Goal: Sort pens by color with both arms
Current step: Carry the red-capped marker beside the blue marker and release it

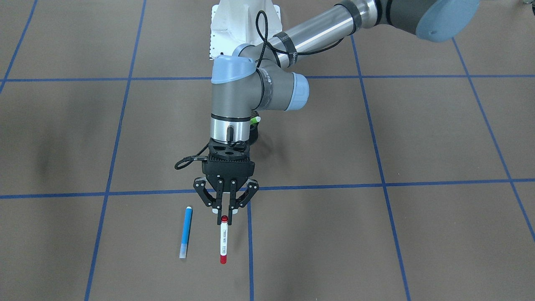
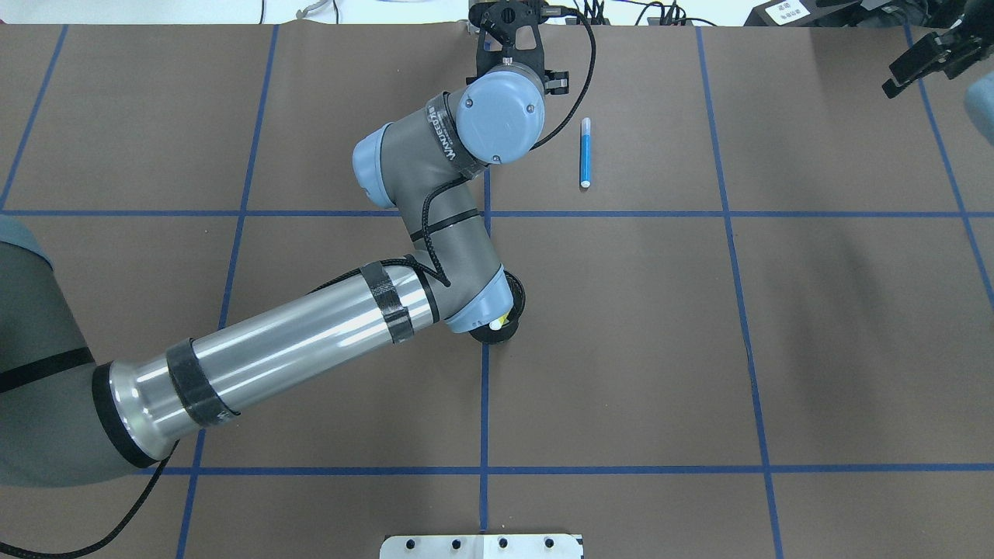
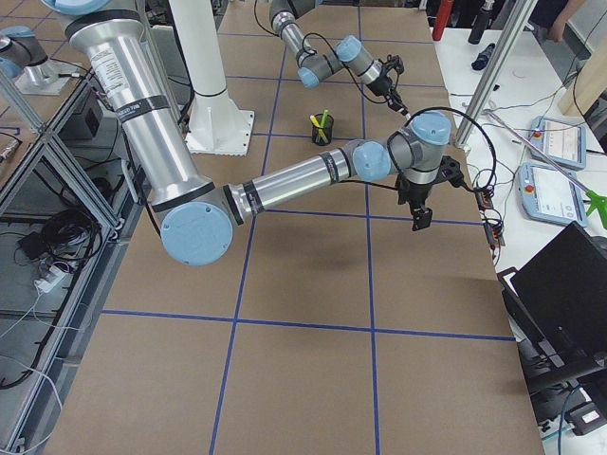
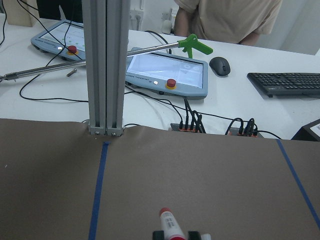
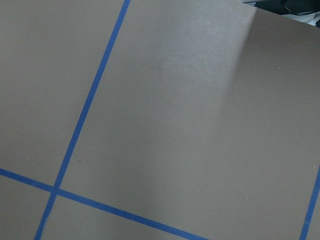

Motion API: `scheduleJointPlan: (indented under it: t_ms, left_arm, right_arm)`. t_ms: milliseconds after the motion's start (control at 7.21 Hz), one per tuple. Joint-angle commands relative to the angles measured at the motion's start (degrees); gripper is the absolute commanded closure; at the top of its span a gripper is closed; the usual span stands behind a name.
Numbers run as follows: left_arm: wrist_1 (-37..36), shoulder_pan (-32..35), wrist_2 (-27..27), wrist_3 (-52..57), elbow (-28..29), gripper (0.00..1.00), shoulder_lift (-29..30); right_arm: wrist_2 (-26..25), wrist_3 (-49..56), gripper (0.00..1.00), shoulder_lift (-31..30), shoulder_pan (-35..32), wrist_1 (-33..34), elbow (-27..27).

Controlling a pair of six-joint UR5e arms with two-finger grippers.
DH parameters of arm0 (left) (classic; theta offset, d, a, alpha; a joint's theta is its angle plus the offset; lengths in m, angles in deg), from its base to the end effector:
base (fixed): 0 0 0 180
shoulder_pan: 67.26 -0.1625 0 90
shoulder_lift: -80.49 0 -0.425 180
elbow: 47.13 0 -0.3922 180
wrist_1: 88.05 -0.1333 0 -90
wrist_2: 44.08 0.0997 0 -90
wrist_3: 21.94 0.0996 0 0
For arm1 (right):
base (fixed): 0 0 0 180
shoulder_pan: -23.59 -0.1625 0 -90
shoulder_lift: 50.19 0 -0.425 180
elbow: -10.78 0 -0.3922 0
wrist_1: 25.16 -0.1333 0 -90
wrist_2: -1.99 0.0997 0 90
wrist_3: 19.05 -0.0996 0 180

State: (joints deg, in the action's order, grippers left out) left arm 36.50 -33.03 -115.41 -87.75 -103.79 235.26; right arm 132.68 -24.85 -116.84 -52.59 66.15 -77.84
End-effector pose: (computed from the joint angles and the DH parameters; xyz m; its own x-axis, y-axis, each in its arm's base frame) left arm 0.6064 -0.6124 0.0865 0.6244 0.0447 -0.7798 0.5687 0.6583 0.4931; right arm -0.0894 -0.6496 0.4415 0.7004 -0.3106 0.6426 0.1535 0.9448 0.2894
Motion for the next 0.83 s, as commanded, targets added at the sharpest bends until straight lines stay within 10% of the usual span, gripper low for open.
scheduleJointPlan:
  t_ms: [0,694]
  left_arm:
    - [5.24,-0.21,0.14,4.01,7.58,1.00,1.57]
    - [10.89,-2.32,0.05,4.82,14.21,1.00,4.57]
  right_arm:
    - [0.00,0.00,0.00,0.11,0.06,-0.08,0.38]
    - [0.00,0.00,0.00,0.37,0.50,-0.08,1.53]
